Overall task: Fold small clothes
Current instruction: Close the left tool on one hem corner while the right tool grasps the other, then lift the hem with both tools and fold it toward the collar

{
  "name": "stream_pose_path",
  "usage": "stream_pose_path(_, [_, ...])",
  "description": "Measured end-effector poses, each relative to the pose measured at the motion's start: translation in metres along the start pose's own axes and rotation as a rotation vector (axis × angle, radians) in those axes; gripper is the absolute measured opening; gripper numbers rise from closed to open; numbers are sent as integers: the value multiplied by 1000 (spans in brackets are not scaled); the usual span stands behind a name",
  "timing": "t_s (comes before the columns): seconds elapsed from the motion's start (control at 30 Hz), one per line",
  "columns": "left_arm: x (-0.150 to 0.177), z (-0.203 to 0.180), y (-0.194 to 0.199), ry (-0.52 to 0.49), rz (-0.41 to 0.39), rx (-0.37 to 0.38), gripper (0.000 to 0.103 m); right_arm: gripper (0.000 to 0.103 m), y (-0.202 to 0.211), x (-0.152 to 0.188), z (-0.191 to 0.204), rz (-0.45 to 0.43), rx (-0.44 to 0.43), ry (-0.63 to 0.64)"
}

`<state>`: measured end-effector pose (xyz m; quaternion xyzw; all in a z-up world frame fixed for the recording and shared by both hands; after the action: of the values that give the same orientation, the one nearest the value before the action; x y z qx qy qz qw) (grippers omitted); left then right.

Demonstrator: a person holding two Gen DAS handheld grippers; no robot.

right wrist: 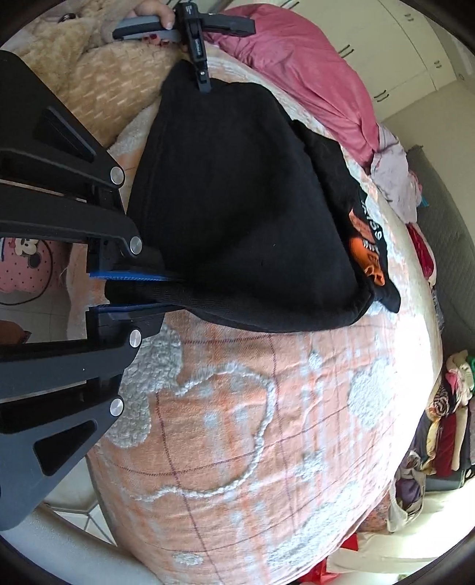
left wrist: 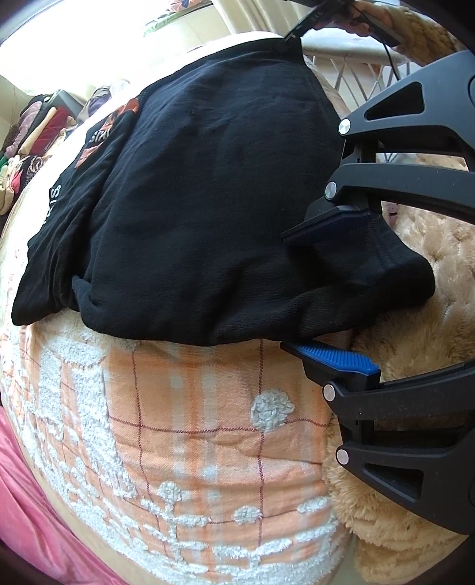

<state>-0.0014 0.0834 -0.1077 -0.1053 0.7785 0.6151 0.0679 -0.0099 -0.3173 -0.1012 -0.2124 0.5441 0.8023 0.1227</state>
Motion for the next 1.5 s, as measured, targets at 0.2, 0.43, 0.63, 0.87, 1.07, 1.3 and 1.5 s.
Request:
stream_pose_path(0.2, [2, -4, -1, -11, 6, -17, 40, 8, 33, -19, 0, -111, -58, -22])
stream_pose_path(0.43, [7, -6, 6, -18, -3, -15, 9, 8, 49, -39, 10, -175, -69, -19])
stream_pose_path(0.63, [10, -8, 25, 2, -38, 48, 3, 8, 51, -44, 12, -180, -75, -25])
stream_pose_path(0.87, [5, -11, 65, -1, -142, 96, 3, 8, 59, -48, 14, -202, -78, -28])
stream_pose_path(1.07, [-5, -9, 95, 22, -222, 136, 3, 8, 70, -57, 14, -250, -98, -51])
stream_pose_path(1.3, [-29, -9, 116, 49, -294, 169, 3, 8, 78, -78, 20, -300, -123, -54])
stream_pose_path(1.5, [-51, -11, 126, 53, -336, 159, 3, 8, 82, -103, 26, -341, -134, -43])
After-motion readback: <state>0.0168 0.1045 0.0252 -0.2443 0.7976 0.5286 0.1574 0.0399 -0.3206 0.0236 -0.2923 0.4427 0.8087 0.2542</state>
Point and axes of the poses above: each gripper's, at about its wrist camera, not at the fingertips, and y roughly against the way its jaws point, z to its left, x to its underside, the point moved 5 cm from there along -y, roughly the way its jaws point, and after that the axes turned 8 degrees about z, right-handed, at the moved point
